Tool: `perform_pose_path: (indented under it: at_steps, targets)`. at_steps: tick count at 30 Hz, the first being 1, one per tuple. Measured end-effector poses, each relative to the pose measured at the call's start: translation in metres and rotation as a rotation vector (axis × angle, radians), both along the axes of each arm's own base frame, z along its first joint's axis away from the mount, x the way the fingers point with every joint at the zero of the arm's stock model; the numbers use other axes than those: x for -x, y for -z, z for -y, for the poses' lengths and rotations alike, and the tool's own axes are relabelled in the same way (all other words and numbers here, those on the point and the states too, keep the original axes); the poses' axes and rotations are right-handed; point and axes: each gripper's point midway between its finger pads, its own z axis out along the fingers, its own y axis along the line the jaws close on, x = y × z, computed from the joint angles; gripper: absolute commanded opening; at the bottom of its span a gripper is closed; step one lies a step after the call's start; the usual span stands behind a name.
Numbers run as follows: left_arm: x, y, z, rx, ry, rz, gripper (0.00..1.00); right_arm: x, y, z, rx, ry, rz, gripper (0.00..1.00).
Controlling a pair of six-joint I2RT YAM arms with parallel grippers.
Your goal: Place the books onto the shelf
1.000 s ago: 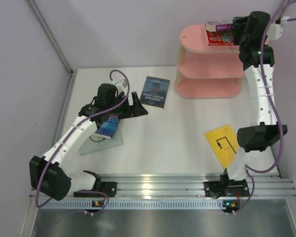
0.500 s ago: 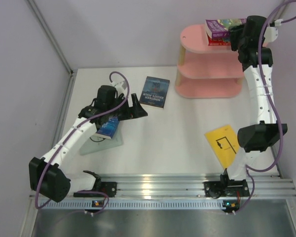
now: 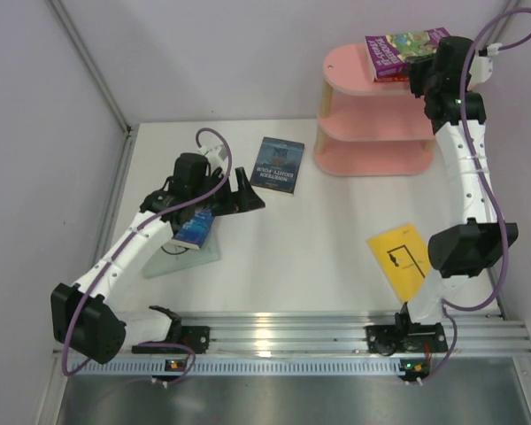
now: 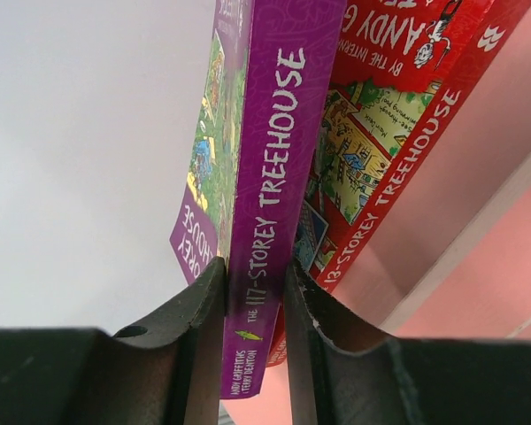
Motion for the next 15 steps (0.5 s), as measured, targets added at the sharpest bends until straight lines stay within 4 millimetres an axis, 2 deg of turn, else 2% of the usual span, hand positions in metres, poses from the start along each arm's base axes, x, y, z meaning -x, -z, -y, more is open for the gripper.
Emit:
perform_pose_path:
  at_steps: [3,15]
  targets:
    - [0.0003,-0.0007,-0.0001,0.002,-0.001,0.001,0.92,0.0000,0.0008,0.0000,-0.004,0.001,0.002,0.00]
    - [0.0014,-0.0011,0.0013,0.001,0.001,0.002,0.91,0.0068,0.0048,0.0067,-0.067,0.060,0.030,0.00]
